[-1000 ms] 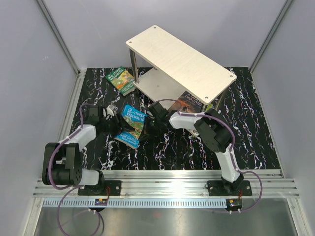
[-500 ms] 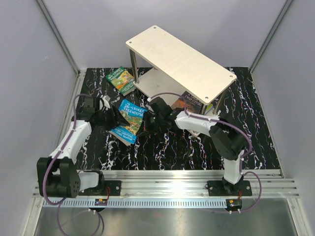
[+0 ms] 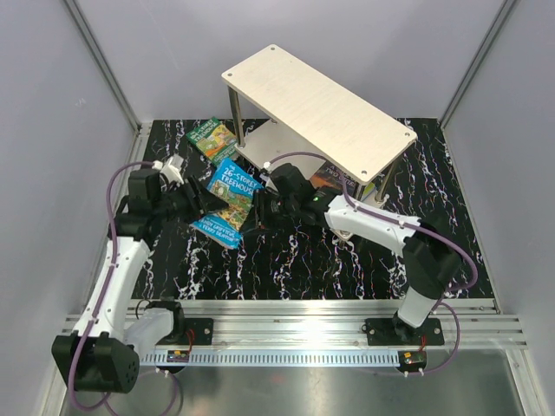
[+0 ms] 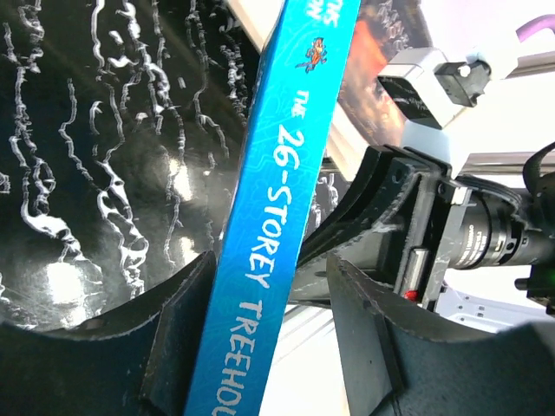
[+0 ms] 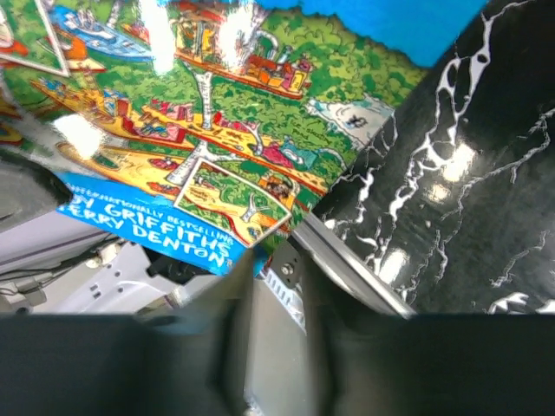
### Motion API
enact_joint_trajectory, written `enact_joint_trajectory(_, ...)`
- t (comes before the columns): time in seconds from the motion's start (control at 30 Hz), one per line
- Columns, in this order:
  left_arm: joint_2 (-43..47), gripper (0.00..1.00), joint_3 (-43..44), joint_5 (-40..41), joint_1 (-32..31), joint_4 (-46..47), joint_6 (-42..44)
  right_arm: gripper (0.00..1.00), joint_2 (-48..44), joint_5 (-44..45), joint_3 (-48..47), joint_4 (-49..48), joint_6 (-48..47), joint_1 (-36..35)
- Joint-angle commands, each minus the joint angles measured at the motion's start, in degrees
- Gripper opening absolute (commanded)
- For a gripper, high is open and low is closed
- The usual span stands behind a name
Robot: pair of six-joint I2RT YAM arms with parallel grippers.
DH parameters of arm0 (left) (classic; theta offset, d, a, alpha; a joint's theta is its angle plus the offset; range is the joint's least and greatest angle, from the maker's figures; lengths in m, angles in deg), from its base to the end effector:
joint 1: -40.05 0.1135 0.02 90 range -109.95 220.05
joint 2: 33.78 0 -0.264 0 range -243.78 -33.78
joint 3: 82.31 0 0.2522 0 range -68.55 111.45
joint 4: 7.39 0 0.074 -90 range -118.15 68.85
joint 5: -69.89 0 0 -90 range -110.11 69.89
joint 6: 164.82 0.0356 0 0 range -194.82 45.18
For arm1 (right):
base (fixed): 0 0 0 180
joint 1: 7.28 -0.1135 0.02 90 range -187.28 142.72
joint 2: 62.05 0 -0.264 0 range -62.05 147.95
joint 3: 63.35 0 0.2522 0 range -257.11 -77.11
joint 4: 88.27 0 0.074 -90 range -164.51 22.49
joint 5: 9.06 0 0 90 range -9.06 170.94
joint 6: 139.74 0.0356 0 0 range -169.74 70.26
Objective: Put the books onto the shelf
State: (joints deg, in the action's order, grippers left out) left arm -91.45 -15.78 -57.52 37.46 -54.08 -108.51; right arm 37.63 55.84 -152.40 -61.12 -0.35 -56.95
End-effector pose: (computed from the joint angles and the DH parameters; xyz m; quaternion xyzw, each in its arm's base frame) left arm 0.2076 -0.0310 0.3127 -0.0922 0.8574 -0.4034 0.3061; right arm 0.2449 0.3118 0.2621 -0.0978 0.8763 0.4534 0.1304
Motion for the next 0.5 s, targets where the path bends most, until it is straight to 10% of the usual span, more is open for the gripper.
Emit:
enact_joint_trajectory(0.0, 4.93, 0.0, -6.32, -5.91, -0.05, 8.38, -6.28, 0.39, -4.84, 2.16, -1.79, 4.71, -2.89, -0.6)
enact_joint_trajectory(0.07, 7.56, 0.0, -10.3, -7.67, 0.04, 16.44, -12.85, 0.66, -6.85, 3.04, -3.02, 7.16, -3.59, -0.6)
enact_joint_trajectory(0.2, 8.63, 0.0, -13.58, -8.65, -0.05, 25.01, -18.68, 0.83, -11.25, 6.55, -5.22, 12.09, -5.17, -0.6)
enact_joint_trajectory(0.47, 7.83, 0.0, -9.62, -9.0, 0.13, 30.98, -25.78, 0.88, -18.8, 10.69, -4.97, 17.47, -5.62, -0.6)
